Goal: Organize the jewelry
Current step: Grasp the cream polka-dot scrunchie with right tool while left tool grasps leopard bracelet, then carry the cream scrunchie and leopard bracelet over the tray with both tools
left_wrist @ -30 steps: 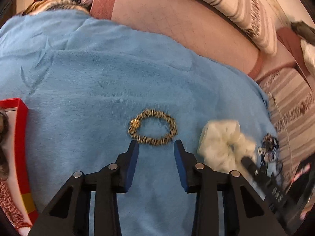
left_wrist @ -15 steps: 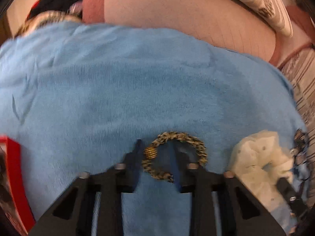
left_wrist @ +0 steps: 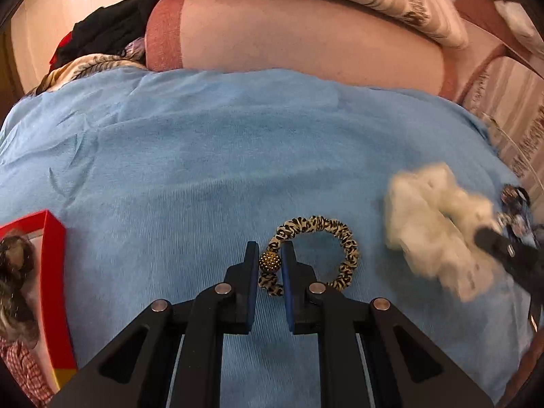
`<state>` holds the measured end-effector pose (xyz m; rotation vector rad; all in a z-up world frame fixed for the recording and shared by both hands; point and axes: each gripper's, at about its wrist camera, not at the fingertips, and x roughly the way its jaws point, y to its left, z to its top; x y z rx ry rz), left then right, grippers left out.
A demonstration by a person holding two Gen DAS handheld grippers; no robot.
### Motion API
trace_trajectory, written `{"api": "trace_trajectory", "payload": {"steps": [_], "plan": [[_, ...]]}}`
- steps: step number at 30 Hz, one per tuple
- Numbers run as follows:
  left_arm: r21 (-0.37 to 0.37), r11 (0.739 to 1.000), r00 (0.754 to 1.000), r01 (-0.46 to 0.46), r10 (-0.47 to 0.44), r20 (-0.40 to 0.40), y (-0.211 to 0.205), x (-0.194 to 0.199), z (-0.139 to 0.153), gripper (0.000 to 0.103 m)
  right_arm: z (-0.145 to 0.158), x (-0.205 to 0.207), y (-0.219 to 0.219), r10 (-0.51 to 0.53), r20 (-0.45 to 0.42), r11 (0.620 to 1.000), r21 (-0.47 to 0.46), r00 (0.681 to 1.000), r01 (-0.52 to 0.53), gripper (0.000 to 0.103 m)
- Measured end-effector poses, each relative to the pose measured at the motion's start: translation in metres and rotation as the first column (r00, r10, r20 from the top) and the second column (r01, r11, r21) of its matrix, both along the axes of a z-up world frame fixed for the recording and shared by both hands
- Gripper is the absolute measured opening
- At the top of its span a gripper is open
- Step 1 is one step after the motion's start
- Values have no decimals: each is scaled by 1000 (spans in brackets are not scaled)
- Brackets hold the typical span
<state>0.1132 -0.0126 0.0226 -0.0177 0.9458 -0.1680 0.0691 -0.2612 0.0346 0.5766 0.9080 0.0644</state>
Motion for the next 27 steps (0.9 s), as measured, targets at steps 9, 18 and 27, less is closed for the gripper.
{"api": "trace_trajectory", "payload": {"steps": [9,18,27], "plan": [[-93,994,998,-53,48,-49,14,-35,-3,47,2,-2,1,8,5,1000,2,1000,-8,9],[-53,997,998,-54,55,15,-19,-60,-1,47,3,-4,1,6,9,1000,4,1000,-6,9],[91,992,995,92,-94,29,-58,-48,-16,18,5,-4,2,5,12,1000,8,1000,-5,9]]}}
